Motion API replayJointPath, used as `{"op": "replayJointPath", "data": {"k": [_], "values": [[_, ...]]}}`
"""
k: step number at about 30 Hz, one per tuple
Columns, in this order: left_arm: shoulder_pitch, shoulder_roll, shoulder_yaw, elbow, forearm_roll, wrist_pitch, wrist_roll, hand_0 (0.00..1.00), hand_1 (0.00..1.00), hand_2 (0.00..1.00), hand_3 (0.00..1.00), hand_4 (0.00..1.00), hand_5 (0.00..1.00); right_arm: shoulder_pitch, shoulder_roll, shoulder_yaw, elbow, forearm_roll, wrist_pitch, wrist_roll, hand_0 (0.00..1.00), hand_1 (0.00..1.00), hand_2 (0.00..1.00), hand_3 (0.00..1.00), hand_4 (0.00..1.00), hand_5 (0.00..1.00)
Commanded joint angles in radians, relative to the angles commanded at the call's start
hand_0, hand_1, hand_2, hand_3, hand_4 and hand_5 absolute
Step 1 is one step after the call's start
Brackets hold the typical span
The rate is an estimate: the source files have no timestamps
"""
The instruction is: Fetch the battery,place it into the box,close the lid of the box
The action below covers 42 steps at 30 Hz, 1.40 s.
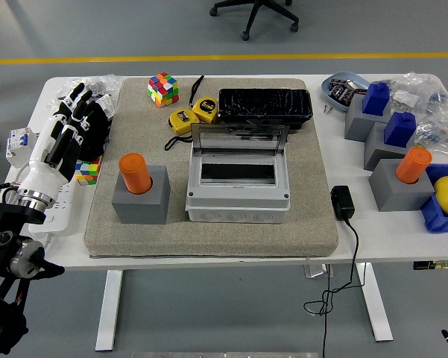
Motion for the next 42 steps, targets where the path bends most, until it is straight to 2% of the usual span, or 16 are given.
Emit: {"op": "replayJointPath", "data": {"k": [4, 5, 10, 11, 16, 17, 25, 42], "values": [[0.001, 0.002, 0.012, 0.003, 0.009, -0.002, 0.002, 0.99, 0.998, 0.998, 0.998, 0.998, 0.742, -0.001, 0.0, -0.001, 0.0, 0.001, 0.001, 0.0, 0.912, 0.907, 0.866, 0.917, 0.998, 0.998], [0.001, 0.003, 0.014, 0.004, 0.011, -0.002, 0.003, 0.952, 0.951, 0.969, 0.971, 0.998, 0.732, -0.001, 0.0, -0.001, -0.001, 0.0, 0.001, 0.0, 0.909, 0.907, 0.866, 0.916, 0.998, 0.998], [0.002, 0.013, 0.045, 0.04, 0.031, -0.011, 0.007, 0.952, 0.951, 0.969, 0.971, 0.998, 0.732, -0.006, 0.0, 0.0, -0.002, -0.002, 0.001, -0.002, 0.909, 0.907, 0.866, 0.916, 0.998, 0.998], [0.004, 0.015, 0.052, 0.045, 0.03, -0.014, 0.008, 0.933, 0.917, 0.916, 0.881, 0.998, 0.729, -0.007, 0.0, 0.0, -0.002, -0.002, 0.001, -0.002, 0.909, 0.907, 0.864, 0.915, 0.998, 0.998], [0.007, 0.02, 0.083, 0.06, 0.042, -0.031, 0.015, 0.933, 0.917, 0.916, 0.881, 0.998, 0.729, -0.006, -0.002, -0.004, -0.001, 0.001, 0.001, -0.002, 0.909, 0.907, 0.864, 0.915, 0.998, 0.998], [0.006, 0.02, 0.086, 0.063, 0.045, -0.033, 0.015, 0.946, 0.96, 0.998, 0.998, 0.998, 0.723, -0.006, -0.002, -0.005, 0.0, 0.001, 0.001, -0.002, 0.91, 0.907, 0.864, 0.914, 0.998, 0.998], [-0.003, 0.026, 0.109, 0.071, 0.059, -0.035, 0.019, 0.921, 0.962, 0.998, 0.998, 0.998, 0.716, -0.006, -0.004, -0.005, -0.001, 0.002, 0.0, -0.002, 0.91, 0.906, 0.863, 0.912, 0.998, 0.998], [-0.029, 0.016, 0.124, 0.09, 0.083, -0.045, 0.027, 0.924, 0.967, 0.998, 0.998, 0.998, 0.706, -0.002, -0.006, -0.001, -0.002, 0.005, -0.001, -0.003, 0.909, 0.905, 0.86, 0.907, 0.998, 0.998]]}}
